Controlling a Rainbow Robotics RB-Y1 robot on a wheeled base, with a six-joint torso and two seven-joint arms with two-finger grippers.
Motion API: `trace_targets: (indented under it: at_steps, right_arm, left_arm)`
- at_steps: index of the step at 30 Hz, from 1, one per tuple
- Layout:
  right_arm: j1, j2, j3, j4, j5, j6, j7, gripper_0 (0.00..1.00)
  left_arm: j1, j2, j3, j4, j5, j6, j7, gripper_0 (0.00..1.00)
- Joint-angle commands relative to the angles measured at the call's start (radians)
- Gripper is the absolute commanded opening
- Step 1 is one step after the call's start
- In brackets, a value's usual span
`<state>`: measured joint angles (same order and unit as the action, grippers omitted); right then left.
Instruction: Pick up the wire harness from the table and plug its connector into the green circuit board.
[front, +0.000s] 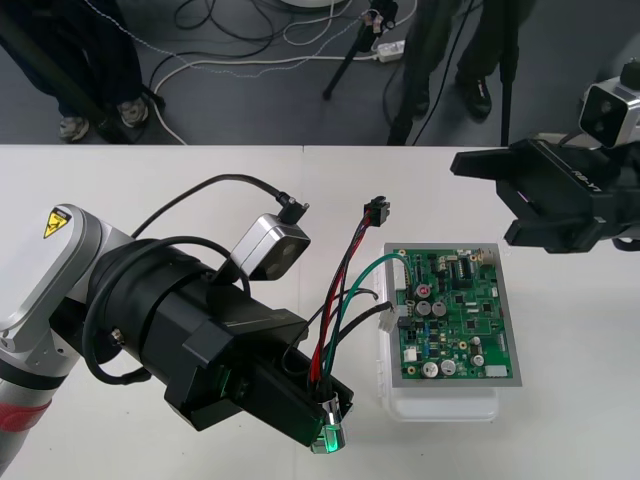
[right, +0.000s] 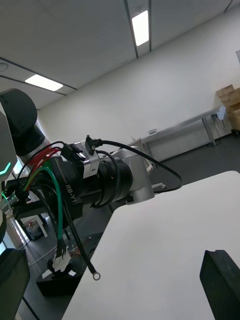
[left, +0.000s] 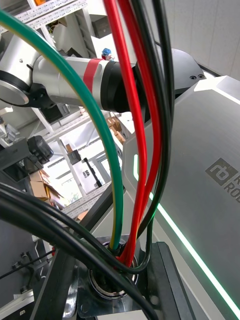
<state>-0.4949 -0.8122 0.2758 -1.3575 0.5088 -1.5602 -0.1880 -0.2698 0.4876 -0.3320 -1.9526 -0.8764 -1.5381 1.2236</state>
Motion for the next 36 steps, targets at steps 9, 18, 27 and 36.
trace_targets:
  at_steps: [9,18,27,36]
  right_arm:
    - [-0.106,0.185,0.003,0.006,0.093,-0.011,-0.195,1.00]
    - [-0.137,0.232,0.102,-0.034,0.040,-0.011,-0.217,1.00]
    - [-0.116,0.249,0.102,-0.078,0.010,-0.011,-0.258,1.00]
    - [-0.108,0.251,0.112,-0.107,-0.081,-0.011,-0.412,1.00]
  left_arm:
    - [-0.040,-0.027,-0.027,-0.009,0.020,-0.033,-0.070,0.00]
    - [-0.042,-0.029,-0.028,-0.011,0.019,-0.033,-0.072,0.00]
    - [-0.043,-0.029,-0.028,-0.011,0.019,-0.033,-0.073,0.00]
    - [-0.042,-0.029,-0.028,-0.011,0.020,-0.033,-0.073,0.00]
